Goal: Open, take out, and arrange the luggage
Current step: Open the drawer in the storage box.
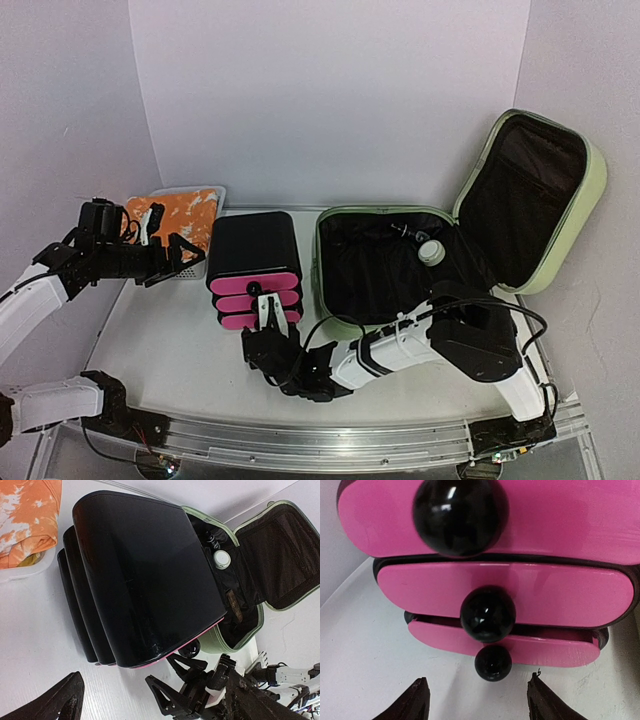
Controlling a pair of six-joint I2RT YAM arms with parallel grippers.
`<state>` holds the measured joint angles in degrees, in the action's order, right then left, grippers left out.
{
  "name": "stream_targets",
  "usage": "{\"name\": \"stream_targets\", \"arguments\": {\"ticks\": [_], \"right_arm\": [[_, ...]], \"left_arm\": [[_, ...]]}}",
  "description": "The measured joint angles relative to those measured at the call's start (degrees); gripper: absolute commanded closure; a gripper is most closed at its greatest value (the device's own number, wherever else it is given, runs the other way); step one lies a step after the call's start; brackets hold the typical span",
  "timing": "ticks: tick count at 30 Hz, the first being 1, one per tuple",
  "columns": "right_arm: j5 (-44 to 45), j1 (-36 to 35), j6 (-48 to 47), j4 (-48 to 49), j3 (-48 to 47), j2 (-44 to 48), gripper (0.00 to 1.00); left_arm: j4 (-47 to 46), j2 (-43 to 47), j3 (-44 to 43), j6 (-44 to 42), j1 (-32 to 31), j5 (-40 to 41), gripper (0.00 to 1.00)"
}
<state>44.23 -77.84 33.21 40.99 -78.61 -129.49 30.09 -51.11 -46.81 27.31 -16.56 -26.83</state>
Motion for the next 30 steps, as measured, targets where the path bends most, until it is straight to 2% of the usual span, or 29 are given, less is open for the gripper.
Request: {"name": "stream_targets", "arguments": {"ticks": [13,20,30], "right_arm": [[0.07,2.93,-3.93,6.08,-1.01,-5.35,0.39],[0.26,2.93,-5.53,7.48,-2.23,-7.43,0.65],[0.55,2.40,-5.44,10.25,-1.77,-7.43,0.68]], "left_arm": [[0.09,-0.72,0.00,-0.46,0.00,0.02,0.01],[0.09,-1.22,0.00,-0.57,0.00,0.00,0.01],[0.09,-2.62,0.00,-0.70,0.00,-0.50,0.01]]}}
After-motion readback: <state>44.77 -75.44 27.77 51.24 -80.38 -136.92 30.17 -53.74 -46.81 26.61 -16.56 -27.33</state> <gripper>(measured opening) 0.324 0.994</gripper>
